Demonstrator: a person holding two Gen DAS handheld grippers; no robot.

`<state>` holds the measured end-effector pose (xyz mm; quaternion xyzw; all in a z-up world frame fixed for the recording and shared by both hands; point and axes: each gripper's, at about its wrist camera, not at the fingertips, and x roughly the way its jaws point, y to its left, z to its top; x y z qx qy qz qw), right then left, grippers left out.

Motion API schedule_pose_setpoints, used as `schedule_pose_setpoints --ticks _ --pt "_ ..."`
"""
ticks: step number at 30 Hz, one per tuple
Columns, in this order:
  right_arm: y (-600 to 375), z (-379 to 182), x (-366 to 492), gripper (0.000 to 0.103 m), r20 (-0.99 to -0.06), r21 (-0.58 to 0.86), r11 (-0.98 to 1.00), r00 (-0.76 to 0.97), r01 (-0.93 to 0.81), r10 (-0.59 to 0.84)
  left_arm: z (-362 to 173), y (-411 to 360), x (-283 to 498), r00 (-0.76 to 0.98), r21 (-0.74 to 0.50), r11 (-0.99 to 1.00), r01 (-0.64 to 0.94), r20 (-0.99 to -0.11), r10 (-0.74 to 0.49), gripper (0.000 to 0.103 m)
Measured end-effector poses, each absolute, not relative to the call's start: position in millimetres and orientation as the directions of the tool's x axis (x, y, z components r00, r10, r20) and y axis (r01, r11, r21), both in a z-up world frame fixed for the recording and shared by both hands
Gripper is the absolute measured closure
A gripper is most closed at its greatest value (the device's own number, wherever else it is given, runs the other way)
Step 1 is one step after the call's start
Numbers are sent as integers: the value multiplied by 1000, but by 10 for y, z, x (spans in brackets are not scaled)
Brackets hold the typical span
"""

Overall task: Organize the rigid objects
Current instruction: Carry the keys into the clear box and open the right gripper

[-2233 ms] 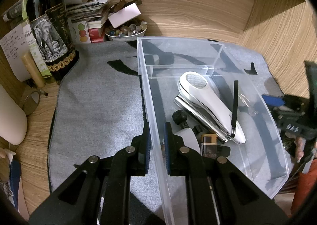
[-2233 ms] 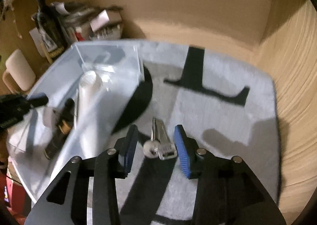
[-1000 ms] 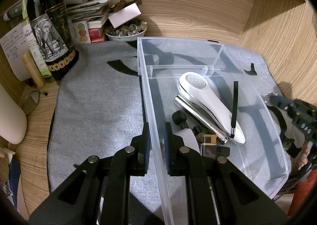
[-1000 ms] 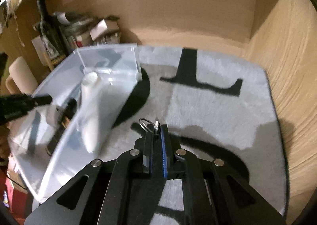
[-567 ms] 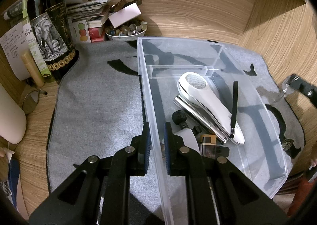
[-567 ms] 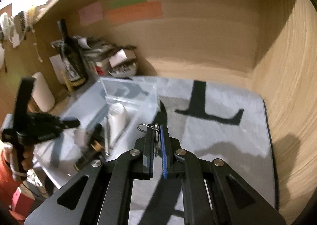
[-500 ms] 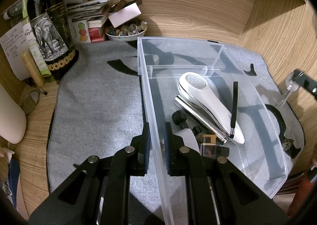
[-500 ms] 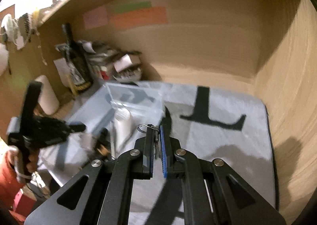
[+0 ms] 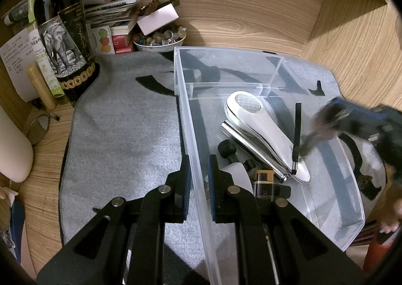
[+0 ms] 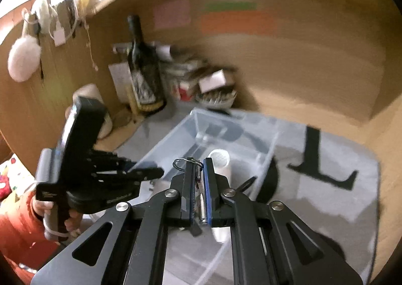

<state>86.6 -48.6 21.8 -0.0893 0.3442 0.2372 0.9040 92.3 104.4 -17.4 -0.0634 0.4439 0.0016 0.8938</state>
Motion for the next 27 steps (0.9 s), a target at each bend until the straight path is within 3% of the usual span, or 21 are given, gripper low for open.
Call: schedule_pose_setpoints --ticks 11,14,22,27 --pt "-343 -84 1183 92 -782 9 864 535 -503 320 -173 1032 918 607 -113 992 -56 -793 -56 92" --pt "-353 -98 1186 81 -785 -11 868 542 -497 301 -171 1028 918 608 -114 992 -57 -792 -57 92" --pt "-458 -20 1083 79 -767 4 875 560 -485 314 -172 1023 917 608 -115 992 -57 -792 -57 92" --pt "-598 122 960 70 -732 -11 890 610 -456 304 -172 1023 917 607 -113 992 -56 -792 -56 92"
